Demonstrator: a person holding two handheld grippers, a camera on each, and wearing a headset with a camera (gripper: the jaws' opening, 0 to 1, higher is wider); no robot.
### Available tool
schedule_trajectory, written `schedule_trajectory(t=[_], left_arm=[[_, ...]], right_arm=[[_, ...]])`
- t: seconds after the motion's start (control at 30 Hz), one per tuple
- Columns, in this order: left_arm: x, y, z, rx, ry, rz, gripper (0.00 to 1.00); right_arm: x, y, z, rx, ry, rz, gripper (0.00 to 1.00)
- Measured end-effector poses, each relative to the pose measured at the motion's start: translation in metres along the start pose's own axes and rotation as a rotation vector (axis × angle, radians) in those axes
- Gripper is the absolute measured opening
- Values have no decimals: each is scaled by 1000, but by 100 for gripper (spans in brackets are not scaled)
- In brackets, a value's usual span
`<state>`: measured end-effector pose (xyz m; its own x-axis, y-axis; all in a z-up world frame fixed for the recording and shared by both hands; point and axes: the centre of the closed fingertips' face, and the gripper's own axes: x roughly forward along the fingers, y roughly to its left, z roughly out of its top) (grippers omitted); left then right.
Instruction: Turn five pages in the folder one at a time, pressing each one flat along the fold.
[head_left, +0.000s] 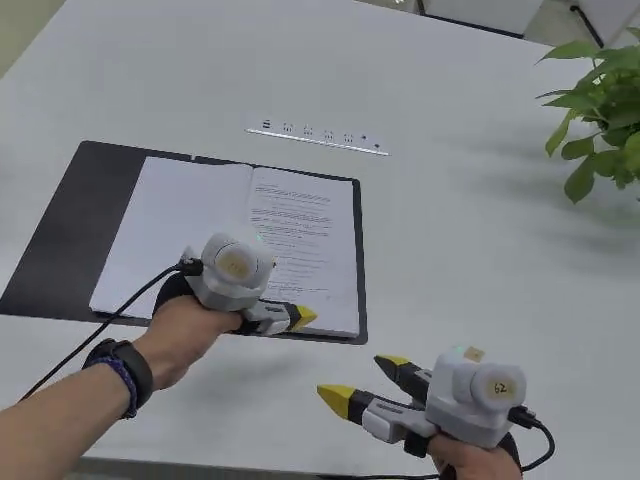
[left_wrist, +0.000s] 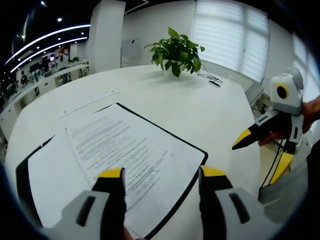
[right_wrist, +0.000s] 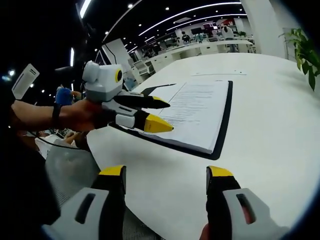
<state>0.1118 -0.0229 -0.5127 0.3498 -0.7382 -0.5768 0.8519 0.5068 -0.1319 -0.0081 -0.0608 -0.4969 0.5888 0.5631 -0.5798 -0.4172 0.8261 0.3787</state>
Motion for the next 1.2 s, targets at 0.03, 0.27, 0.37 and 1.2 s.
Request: schedule_trajectory(t=[0.03, 0.27, 0.37, 1.2], left_arm=[[3, -1, -1, 1, 1, 1, 58], [27, -8, -8, 43, 31, 35, 61], [33, -7, -9, 51, 37, 43, 60], [41, -2, -15, 101, 22, 88, 35]], right_arm=[[0, -1, 0, 1, 0, 0, 64], [-2, -2, 6, -5, -1, 3, 65], [-1, -4, 8, -1, -6, 3, 65], [7, -18, 11, 41, -22, -3, 61]])
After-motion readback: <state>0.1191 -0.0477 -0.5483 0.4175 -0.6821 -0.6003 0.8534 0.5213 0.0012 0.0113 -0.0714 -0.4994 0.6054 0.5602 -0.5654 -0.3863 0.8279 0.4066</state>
